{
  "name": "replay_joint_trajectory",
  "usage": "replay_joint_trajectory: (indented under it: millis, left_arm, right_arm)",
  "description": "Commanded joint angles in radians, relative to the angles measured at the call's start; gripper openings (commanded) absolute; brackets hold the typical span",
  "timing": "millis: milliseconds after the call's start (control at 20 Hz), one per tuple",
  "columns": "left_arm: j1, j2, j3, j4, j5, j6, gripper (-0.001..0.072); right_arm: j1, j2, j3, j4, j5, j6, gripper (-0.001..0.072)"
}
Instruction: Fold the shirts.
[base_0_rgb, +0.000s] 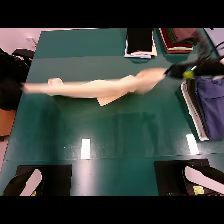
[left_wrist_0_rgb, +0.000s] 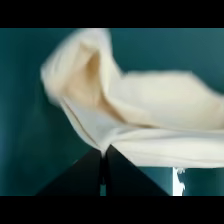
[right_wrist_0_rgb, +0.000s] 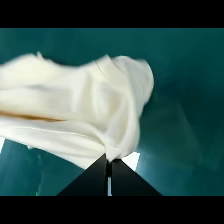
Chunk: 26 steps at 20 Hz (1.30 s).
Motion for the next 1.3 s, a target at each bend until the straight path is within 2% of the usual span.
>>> replay_joint_trajectory:
  millis: [0, 150, 300, 500, 650, 750, 800, 950, 1100, 1250]
  left_arm:
    - [0.001, 0.097, 0.396, -0.007, 0.061, -0.022, 0.0026]
    - [0.000, 0.100, 0.687, -0.007, 0.066, -0.049, 0.0026]
    - [0.001, 0.100, 0.871, -0.007, 0.100, -0.068, 0.0025]
    - [0.001, 0.096, 0.943, -0.006, 0.144, -0.074, 0.0024]
    - [0.001, 0.034, 0.917, -0.012, 0.037, -0.087, 0.0024]
    - [0.000, -0.029, 0.855, -0.047, -0.043, -0.092, 0.0024]
    - [0.000, -0.068, 0.814, -0.061, -0.079, -0.092, 0.0024]
    - [-0.003, -0.203, 0.654, -0.073, -0.183, -0.089, 0.0024]
    - [-0.090, -0.355, 0.449, -0.035, -0.190, -0.046, 0.0024]
    - [-0.212, -0.529, 0.292, 0.097, -0.125, -0.047, 0.0025]
  right_arm:
    - [-0.031, 0.163, 0.241, 0.001, -0.010, 0.000, 0.0014]
    - [-0.089, 0.274, 0.433, -0.004, -0.038, 0.000, 0.0013]
    - [-0.197, 0.346, 0.560, -0.006, -0.037, 0.002, 0.0013]
    - [-0.398, 0.319, 0.748, 0.010, 0.083, 0.050, 0.0012]
    - [-0.460, 0.219, 0.831, 0.150, 0.188, 0.063, 0.0012]
    - [-0.425, 0.170, 0.763, 0.214, 0.205, 0.066, 0.0011]
    - [-0.388, 0.153, 0.700, 0.200, 0.205, 0.070, 0.0011]
    - [-0.224, 0.081, 0.487, 0.031, 0.207, 0.075, 0.0012]
    - [-0.050, -0.044, 0.323, -0.178, 0.211, 0.119, 0.0012]
    - [0.042, -0.191, 0.218, -0.241, 0.172, 0.146, 0.0012]
